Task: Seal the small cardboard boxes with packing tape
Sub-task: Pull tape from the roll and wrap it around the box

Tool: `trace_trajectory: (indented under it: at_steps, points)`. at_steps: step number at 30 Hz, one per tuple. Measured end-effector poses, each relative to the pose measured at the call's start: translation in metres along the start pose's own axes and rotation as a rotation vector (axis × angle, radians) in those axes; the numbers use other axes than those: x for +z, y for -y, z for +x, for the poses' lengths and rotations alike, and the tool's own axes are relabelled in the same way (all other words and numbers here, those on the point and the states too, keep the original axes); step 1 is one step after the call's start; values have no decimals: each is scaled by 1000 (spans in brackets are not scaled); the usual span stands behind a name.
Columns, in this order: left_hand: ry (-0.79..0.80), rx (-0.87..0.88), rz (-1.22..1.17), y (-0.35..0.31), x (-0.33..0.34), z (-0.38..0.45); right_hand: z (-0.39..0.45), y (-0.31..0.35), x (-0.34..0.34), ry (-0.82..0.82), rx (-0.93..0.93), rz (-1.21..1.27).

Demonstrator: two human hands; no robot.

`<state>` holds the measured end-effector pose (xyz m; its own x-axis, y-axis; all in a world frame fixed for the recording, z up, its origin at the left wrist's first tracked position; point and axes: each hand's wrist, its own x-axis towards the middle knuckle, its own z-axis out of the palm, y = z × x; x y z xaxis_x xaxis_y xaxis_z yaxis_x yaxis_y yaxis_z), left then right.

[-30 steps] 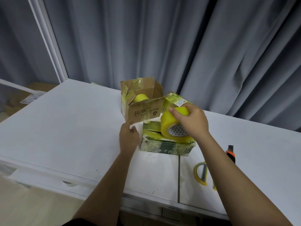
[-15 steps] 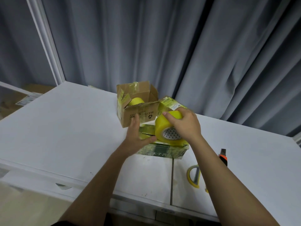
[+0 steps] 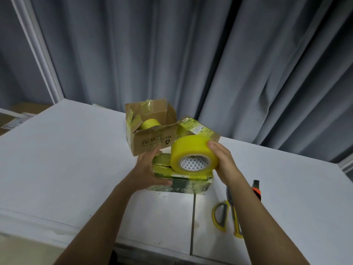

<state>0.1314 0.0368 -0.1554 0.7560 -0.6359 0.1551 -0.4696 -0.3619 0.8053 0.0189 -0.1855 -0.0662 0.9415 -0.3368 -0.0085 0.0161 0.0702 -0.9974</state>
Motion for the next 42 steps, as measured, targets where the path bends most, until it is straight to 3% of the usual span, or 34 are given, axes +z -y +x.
trace_trajectory:
  at_steps: [5, 15, 23, 27, 32, 37, 42]
  points:
    - [7, -23, 61, -4, -8, -14, -5, 5, 14, -25, 22, 7]
    - [-12, -157, 164, 2, -46, -81, -43, 29, 37, 75, -124, -345]
    - [118, -227, 436, -19, -54, -73, -49, 34, 45, 89, -96, -442]
    - [129, -125, 400, -29, -49, -72, -51, 36, 49, 90, -83, -486]
    - [120, -136, 194, -27, -48, -72, -53, 38, 38, 59, -67, -411]
    - [101, -119, 226, -24, -47, -71, -47, 26, 32, 73, 16, -286]
    - [105, -127, 208, -22, -47, -70, -38, 32, 26, 27, -93, -407]
